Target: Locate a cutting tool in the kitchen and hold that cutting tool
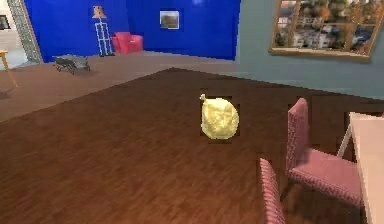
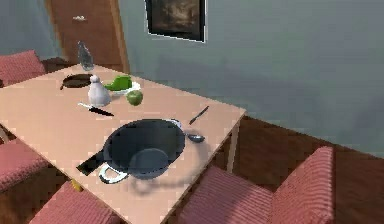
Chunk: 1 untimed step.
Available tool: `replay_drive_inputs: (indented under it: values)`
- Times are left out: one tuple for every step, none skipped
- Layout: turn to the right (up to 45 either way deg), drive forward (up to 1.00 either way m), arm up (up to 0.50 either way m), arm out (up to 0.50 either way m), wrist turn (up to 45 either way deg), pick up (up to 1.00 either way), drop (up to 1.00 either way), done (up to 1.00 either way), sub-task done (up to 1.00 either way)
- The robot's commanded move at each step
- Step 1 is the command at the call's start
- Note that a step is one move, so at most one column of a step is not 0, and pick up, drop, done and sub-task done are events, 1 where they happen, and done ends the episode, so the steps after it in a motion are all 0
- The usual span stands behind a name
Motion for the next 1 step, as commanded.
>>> replay_drive_inputs:
  values:
    - [0.0, 0.80, 0.00, 0.00, 0.0, 0.00, 0.00, 0.00, 0.00]
